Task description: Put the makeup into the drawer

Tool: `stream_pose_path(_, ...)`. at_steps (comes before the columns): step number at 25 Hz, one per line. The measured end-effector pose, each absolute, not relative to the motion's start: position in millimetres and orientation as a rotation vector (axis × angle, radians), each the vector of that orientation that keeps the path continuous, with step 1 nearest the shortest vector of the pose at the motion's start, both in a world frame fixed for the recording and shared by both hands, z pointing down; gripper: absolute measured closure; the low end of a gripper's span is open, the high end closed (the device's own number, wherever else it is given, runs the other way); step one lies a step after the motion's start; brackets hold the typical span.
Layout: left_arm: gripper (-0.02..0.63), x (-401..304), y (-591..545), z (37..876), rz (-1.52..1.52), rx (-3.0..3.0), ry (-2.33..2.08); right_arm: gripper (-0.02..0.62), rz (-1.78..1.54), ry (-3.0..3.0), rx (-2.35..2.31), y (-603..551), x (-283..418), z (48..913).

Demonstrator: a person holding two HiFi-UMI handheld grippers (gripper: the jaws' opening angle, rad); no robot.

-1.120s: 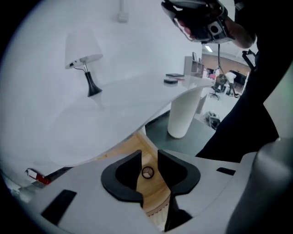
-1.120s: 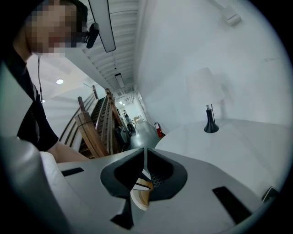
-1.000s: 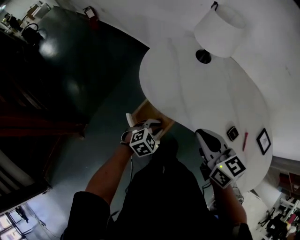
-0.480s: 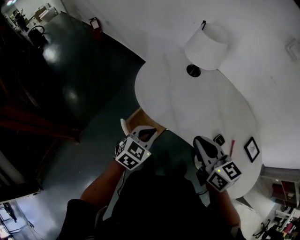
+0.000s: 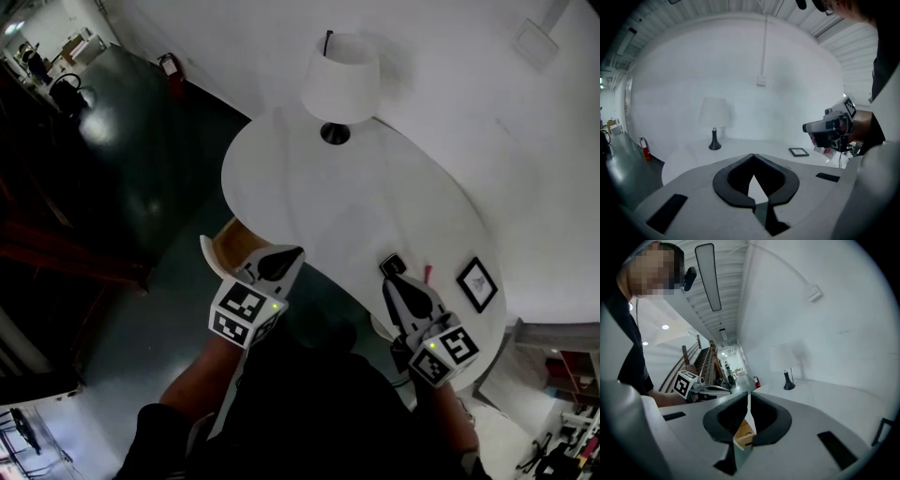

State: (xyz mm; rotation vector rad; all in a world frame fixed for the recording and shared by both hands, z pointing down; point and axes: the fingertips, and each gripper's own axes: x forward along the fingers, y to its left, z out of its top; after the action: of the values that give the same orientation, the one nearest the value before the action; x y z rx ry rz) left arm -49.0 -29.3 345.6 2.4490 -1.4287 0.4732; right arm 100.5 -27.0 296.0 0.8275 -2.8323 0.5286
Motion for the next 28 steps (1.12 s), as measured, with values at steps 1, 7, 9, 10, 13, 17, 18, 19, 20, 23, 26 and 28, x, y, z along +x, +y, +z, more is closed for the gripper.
stream_pose_path(1, 0.595, -36, -31, 343, 0.476, 2.447, -1.438, 0.577, 0.533, -2.835, 0.837, -28, 115, 296)
stream_pose_path(7, 0.597, 31, -36, 333, 0.42, 2.432, -1.462, 0.577, 0.53, -2.846, 0.877, -26, 180, 292)
stream_pose_path(9, 0.597, 51, -36, 328, 0.398, 2.447, -1.441, 0.577, 0.522, -2.848, 0.902, -27, 197, 289)
stream_pose_path(10, 0.597, 60, -37, 326, 0.389, 2.458, -1.428, 0.577, 0.52, -2.848, 0.92, -28, 205, 287)
stream_pose_path(13, 0.597, 79, -42, 324, 0.39, 2.488, -1.395, 0.577, 0.518, -2.839, 0.992, -30, 223, 283)
stream_pose_path(17, 0.597, 97, -52, 329, 0.413, 2.532, -1.328, 0.577, 0.508, -2.794, 1.099, -32, 240, 282)
stream_pose_path(18, 0.597, 102, -53, 331, 0.43, 2.551, -1.301, 0.577, 0.512, -2.784, 1.131, -32, 244, 282)
stream_pose_path(19, 0.597, 107, -54, 334, 0.453, 2.574, -1.271, 0.577, 0.516, -2.776, 1.162, -33, 247, 282)
stream_pose_path(20, 0.595, 114, -56, 336, 0.475, 2.596, -1.241, 0.577, 0.522, -2.767, 1.191, -35, 251, 282)
stream_pose_path(23, 0.595, 128, -66, 338, 0.502, 2.641, -1.198, 0.577, 0.558, -2.742, 1.249, -42, 259, 286)
stream_pose_path(26, 0.595, 135, -75, 348, 0.537, 2.644, -1.178, 0.577, 0.574, -2.701, 1.275, -43, 265, 298)
stream_pose_path(28, 0.594, 142, -79, 360, 0.589, 2.635, -1.124, 0.577, 0.629, -2.708, 1.295, -43, 264, 301)
